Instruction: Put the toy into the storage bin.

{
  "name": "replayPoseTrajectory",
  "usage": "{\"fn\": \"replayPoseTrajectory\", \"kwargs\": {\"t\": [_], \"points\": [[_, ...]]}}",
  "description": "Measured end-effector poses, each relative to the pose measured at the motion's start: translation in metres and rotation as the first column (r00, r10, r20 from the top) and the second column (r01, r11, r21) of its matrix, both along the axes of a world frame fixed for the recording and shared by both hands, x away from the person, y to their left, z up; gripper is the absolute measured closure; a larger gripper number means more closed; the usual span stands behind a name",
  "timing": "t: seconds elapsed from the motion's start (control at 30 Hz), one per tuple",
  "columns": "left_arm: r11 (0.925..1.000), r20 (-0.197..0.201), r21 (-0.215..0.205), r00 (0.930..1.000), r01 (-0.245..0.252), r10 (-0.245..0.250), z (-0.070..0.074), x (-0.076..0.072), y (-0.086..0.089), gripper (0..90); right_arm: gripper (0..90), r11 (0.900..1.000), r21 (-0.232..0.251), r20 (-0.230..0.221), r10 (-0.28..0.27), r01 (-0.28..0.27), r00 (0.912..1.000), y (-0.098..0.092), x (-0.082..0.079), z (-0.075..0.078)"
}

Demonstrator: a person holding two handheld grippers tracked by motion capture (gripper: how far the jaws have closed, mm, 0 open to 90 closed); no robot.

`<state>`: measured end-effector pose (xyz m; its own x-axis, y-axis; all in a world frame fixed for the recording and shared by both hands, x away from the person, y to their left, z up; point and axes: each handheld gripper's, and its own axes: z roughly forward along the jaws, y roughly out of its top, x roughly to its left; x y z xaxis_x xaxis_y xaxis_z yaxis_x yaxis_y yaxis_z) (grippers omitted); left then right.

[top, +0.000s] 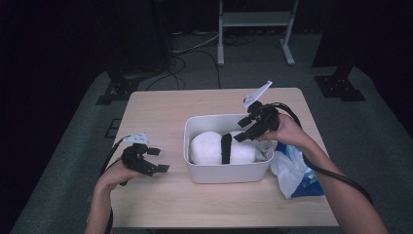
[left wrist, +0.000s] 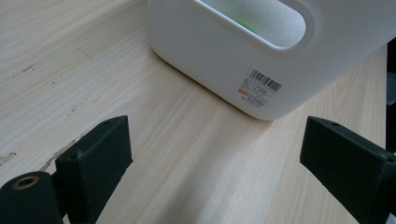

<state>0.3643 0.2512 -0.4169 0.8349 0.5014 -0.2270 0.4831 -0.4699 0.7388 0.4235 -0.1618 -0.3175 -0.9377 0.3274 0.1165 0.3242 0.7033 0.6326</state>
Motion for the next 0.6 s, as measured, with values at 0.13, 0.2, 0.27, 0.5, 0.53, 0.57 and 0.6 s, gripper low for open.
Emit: {"fn": "replayPoseTrajectory", "kwargs": {"t": [0.13,0.2,0.27,0.5,0.53,0.57,0.6], "points": [[1.0000,0.002,0.001,1.0000,-0.004,0.004,-0.001,0.000,-0.001,7.7,29.9,0.999,0.021,0.015,-0.033,0.032,0.9993,-0.017,-0.007,0.002],[1.0000,0.002,0.002,1.0000,-0.006,0.006,-0.001,0.000,-0.001,7.7,29.6,0.998,0.037,0.025,-0.051,0.050,0.9984,-0.025,-0.011,0.003],[1.0000,0.005,0.008,1.0000,-0.004,0.003,-0.002,0.000,-0.002,7.8,29.2,0.997,0.046,0.029,-0.069,0.068,0.9972,-0.033,-0.014,0.005],[0.9998,0.007,0.015,0.9999,-0.009,0.009,-0.003,0.001,-0.003,7.7,28.5,0.990,0.081,0.040,-0.122,0.118,0.9917,-0.058,-0.025,0.007],[0.9998,0.009,0.017,0.9999,-0.012,0.012,-0.003,0.001,-0.003,7.7,28.5,0.988,0.089,0.040,-0.127,0.123,0.9911,-0.061,-0.026,0.006],[0.9998,0.011,0.015,0.9998,-0.016,0.016,-0.003,0.001,-0.002,7.7,28.5,0.988,0.091,0.040,-0.132,0.128,0.9904,-0.064,-0.027,0.006],[0.9998,0.011,0.013,0.9998,-0.016,0.016,-0.003,0.001,-0.003,7.7,28.5,0.987,0.095,0.043,-0.137,0.133,0.9896,-0.067,-0.028,0.005]]}}
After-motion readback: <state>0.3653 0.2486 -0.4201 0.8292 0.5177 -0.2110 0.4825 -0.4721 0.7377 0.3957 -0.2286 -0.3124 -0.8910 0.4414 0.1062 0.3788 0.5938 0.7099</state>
